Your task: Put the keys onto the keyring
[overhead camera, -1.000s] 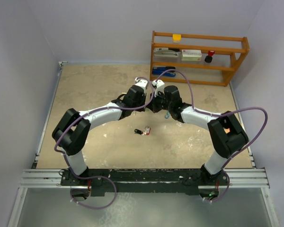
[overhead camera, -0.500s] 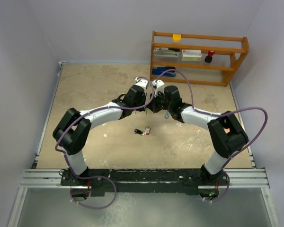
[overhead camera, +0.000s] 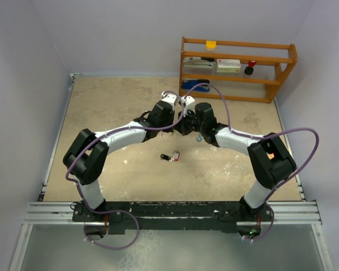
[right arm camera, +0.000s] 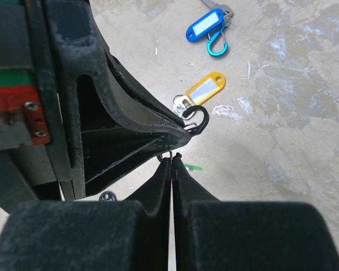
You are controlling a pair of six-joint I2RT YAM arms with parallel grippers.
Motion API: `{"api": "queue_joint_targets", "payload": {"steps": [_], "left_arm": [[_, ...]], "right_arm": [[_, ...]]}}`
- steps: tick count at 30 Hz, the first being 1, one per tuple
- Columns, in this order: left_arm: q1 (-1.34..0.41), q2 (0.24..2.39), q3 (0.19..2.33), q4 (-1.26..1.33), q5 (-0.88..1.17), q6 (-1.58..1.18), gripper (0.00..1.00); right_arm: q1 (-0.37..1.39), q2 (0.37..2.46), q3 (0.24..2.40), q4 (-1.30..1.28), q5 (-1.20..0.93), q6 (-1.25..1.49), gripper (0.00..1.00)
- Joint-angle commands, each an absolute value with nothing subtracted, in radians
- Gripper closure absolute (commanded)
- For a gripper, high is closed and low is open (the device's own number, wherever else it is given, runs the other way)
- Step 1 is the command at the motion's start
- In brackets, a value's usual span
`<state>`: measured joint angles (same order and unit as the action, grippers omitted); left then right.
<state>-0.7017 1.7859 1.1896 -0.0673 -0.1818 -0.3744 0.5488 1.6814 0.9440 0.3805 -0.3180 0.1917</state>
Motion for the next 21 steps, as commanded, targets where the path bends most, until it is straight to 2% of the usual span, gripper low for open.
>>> {"api": "queue_joint_targets", "payload": {"steps": [1, 7, 17, 21], "left_arm": [[-0.703, 1.778, 1.233, -0.042, -0.203, -0.367, 1.0], [-0.699, 1.775, 1.235, -0.038, -0.221, -0.375, 1.0], [-0.686, 1.756, 1.235, -0.021, -0.25, -0.396, 1.0], [-0.684, 1.743, 1.228, -0.021, -0.263, -0.399, 1.0]], "right_arm": [[0.557, 1.661, 0.945, 0.414, -0.348, 0.175, 1.0], [0.558, 1.661, 0.942, 0.407, -0.344, 0.176, 0.99], [0.558, 1.651, 0.931, 0.408, -0.346, 0.188, 0.71], [0.558, 1.629, 0.919, 0.404, -0.295, 0.201, 0.65]]}}
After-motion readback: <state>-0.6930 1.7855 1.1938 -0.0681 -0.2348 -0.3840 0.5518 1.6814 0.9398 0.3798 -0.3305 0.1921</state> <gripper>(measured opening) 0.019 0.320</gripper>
